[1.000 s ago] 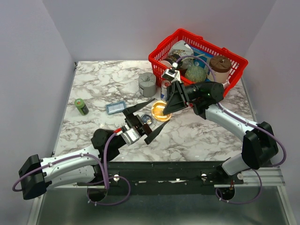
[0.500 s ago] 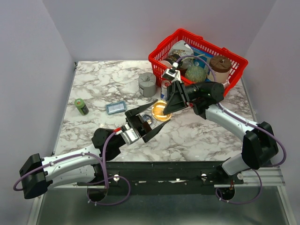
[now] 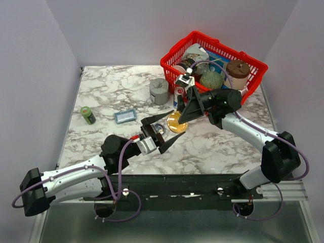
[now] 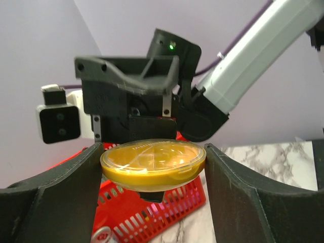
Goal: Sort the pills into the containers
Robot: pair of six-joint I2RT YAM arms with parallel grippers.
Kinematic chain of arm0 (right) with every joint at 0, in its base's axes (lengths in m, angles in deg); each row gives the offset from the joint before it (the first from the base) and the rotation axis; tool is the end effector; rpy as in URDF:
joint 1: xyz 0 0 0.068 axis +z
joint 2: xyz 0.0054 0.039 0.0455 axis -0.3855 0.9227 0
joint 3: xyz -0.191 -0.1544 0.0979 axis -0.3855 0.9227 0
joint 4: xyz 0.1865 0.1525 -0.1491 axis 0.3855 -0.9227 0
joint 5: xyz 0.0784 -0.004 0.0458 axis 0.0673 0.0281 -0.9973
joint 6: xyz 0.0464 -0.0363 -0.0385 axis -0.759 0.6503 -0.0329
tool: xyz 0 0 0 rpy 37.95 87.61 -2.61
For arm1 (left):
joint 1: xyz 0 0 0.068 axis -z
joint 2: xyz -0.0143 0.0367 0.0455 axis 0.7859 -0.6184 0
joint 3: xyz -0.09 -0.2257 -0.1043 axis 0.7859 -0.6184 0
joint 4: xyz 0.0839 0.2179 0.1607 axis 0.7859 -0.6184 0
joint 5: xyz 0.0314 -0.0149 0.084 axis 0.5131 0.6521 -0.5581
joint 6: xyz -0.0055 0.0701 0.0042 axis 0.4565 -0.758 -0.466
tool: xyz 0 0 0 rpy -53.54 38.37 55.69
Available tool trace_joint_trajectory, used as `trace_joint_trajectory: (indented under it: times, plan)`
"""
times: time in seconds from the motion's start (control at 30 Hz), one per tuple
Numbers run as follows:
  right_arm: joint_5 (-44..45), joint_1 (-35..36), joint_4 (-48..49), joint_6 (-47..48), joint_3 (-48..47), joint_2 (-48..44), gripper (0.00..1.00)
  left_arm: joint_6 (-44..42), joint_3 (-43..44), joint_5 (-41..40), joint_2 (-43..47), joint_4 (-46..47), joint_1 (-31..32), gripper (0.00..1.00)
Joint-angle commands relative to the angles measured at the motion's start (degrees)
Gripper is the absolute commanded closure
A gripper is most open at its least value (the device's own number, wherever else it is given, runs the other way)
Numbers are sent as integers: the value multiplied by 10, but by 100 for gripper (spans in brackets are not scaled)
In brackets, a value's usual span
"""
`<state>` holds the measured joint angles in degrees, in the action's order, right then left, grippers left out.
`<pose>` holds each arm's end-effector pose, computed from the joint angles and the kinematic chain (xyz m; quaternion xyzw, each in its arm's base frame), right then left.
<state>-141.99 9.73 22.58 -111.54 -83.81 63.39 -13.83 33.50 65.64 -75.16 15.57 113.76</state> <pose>0.2469 0.2235 0.3714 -0.2875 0.5882 0.7557 0.0173 0.1072 -0.2220 0.3491 0.3806 0.3301 -0.3538 0.7880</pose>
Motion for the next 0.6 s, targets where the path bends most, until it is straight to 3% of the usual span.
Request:
trace_joint_trajectory:
  times: [0.0, 0.13, 0.23, 0.27, 0.33, 0.37, 0.4, 0.53, 0.57]
  plan:
    - [-15, 0, 2, 48, -3, -5, 14, -27, 32, 17, 29, -91, 1, 48]
    - [-28, 0, -64, 116, -8, -10, 8, -38, 47, 17, 38, -167, 1, 49]
    - [-27, -1, -216, 254, -13, -28, 0, -38, 50, 19, 50, -188, 0, 49]
    - [-18, -3, -333, 302, -18, -34, 0, -38, 50, 20, 55, -193, 0, 49]
    - [1, -7, -498, 497, -44, -51, 0, -38, 53, 23, 60, -211, 0, 50]
    - [28, -8, -647, 564, -85, -53, 0, -38, 54, 22, 65, -219, 0, 50]
    - [40, -9, -694, 652, -99, -55, 0, -37, 57, 23, 67, -230, 0, 50]
    - [55, -17, -761, 701, -137, -58, 0, -46, 72, 24, 71, -310, -1, 50]
    - [80, -17, -828, 728, -148, -59, 0, -49, 75, 23, 70, -324, -1, 50]
